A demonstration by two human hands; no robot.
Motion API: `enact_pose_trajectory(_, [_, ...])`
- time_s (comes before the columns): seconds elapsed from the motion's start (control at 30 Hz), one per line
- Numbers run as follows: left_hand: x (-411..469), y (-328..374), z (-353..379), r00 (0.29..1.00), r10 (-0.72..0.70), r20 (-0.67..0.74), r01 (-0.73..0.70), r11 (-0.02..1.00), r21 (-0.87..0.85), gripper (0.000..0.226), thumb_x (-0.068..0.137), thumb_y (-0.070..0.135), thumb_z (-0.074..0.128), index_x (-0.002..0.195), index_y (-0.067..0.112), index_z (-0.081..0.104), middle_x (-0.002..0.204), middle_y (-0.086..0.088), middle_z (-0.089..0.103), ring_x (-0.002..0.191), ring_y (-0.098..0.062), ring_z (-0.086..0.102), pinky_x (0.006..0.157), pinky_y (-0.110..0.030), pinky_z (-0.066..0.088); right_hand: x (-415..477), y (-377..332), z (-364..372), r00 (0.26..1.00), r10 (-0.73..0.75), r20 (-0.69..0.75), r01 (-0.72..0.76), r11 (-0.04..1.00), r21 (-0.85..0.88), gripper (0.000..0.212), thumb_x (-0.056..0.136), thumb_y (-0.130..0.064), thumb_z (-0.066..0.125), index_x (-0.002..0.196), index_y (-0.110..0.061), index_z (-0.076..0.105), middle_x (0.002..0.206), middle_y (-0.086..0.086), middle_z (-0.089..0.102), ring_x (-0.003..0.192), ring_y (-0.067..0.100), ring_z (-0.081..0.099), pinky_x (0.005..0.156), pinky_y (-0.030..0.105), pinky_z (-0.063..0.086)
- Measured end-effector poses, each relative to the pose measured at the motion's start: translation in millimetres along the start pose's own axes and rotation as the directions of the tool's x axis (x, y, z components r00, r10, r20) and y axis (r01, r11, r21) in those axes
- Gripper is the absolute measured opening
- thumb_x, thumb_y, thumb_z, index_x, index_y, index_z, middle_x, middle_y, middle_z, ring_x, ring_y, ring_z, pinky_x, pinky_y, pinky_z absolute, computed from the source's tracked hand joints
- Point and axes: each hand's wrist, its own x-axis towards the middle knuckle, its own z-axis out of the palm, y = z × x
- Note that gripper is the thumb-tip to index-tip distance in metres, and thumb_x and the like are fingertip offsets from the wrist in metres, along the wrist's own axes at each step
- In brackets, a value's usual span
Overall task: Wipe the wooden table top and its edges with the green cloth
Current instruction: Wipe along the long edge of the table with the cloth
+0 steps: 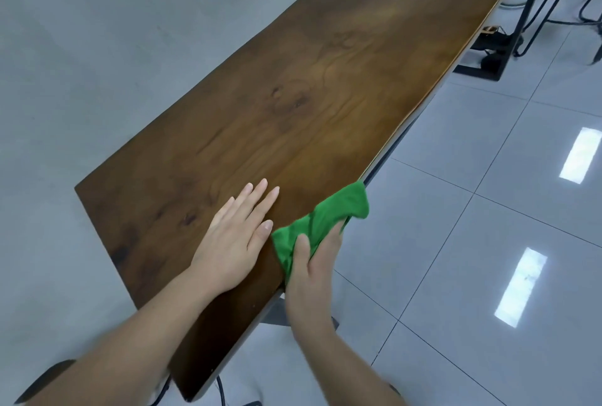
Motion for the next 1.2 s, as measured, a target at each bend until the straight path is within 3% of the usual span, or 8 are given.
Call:
enact_pose_trajectory(0.2, [-28,-9,0,0.999,-0.041,0.001,0.041,0.999,-0.003,0.057,0.12,0.053,0.018,0.177,0.047,0.014,0.185,0.024,0.004,0.171,-0.001,-0.003,0.138,-0.038,0.006,-89,9,27,0.989,0.124,0.085,-0.128,0.991,0.044,0.074,0.113,-0.053,0.038,0.165,-0.059,-0.014,0.179,-0.032,-0.002,0.164,-0.009,0.003,0.137,0.03,0.012])
enact_pose_trajectory(0.37, [-58,-13,-2,0.997,-0.078,0.003,0.078,0.996,-0.038,0.059,0.119,0.055,0.016,0.177,0.045,0.017,0.186,0.023,0.006,0.171,-0.002,-0.002,0.138,-0.037,0.004,-72,6,14,0.99,0.059,0.127,-0.058,0.998,-0.008,0.079,0.117,-0.041,0.043,0.174,-0.028,-0.01,0.185,-0.011,-0.006,0.167,-0.001,-0.002,0.137,0.03,0.006])
enact_pose_trajectory(0.47, [-79,-15,-4,0.994,-0.113,0.012,0.113,0.993,-0.018,0.061,0.117,0.057,0.014,0.177,0.045,0.018,0.186,0.021,0.007,0.172,-0.004,0.0,0.139,-0.038,0.006,-30,-4,4,0.998,0.012,0.054,-0.012,1.0,-0.016,0.071,0.118,-0.021,0.046,0.176,-0.015,0.005,0.184,0.003,0.012,0.169,0.015,0.013,0.137,0.041,0.013])
enact_pose_trajectory(0.57, [-99,-18,-4,0.99,-0.14,0.015,0.14,0.99,-0.003,0.063,0.116,0.061,0.01,0.177,0.046,0.017,0.186,0.019,0.007,0.172,-0.006,0.002,0.137,-0.036,0.003,15,-15,-10,1.0,-0.023,-0.009,0.023,0.998,-0.061,0.066,0.116,-0.016,0.044,0.174,-0.007,0.012,0.176,0.012,0.026,0.163,0.023,0.027,0.135,0.047,0.02])
enact_pose_trajectory(0.73, [-110,-16,-8,0.987,-0.162,0.006,0.162,0.987,-0.02,0.075,0.109,0.068,0.001,0.177,0.043,0.021,0.187,0.015,0.012,0.173,-0.012,0.006,0.141,-0.051,0.014,57,-23,-25,0.998,-0.058,-0.03,0.055,0.994,-0.094,0.071,0.115,-0.017,0.041,0.176,-0.015,0.005,0.177,0.003,0.026,0.162,0.019,0.029,0.135,0.048,0.021])
enact_pose_trajectory(0.9, [-108,-16,-7,0.988,-0.15,-0.032,0.149,0.989,-0.016,0.094,0.099,0.079,-0.017,0.177,0.043,0.02,0.186,0.014,0.014,0.173,-0.015,0.008,0.139,-0.055,0.019,30,-13,-9,0.995,-0.083,-0.049,0.081,0.996,-0.046,0.072,0.117,-0.017,0.037,0.177,-0.019,-0.003,0.178,-0.005,0.022,0.161,0.013,0.028,0.136,0.045,0.019])
enact_pose_trajectory(1.1, [-108,-25,2,0.988,-0.132,-0.081,0.131,0.991,-0.013,0.066,0.114,0.062,0.009,0.176,0.044,0.022,0.186,0.015,0.017,0.173,-0.014,0.011,0.138,-0.052,0.022,-55,11,27,0.998,-0.046,-0.037,0.045,0.999,-0.01,0.072,0.119,-0.027,0.039,0.177,-0.022,-0.003,0.184,-0.009,0.009,0.167,0.004,0.012,0.137,0.035,0.013])
enact_pose_trajectory(1.2, [-107,-27,4,0.987,-0.135,-0.081,0.133,0.991,-0.034,0.066,0.114,0.061,0.009,0.176,0.045,0.023,0.186,0.016,0.017,0.173,-0.013,0.01,0.138,-0.052,0.021,-100,22,45,1.0,-0.001,-0.016,0.001,1.0,-0.007,0.078,0.114,-0.045,0.037,0.176,-0.028,-0.006,0.184,-0.013,0.005,0.167,0.0,0.009,0.138,0.035,0.012])
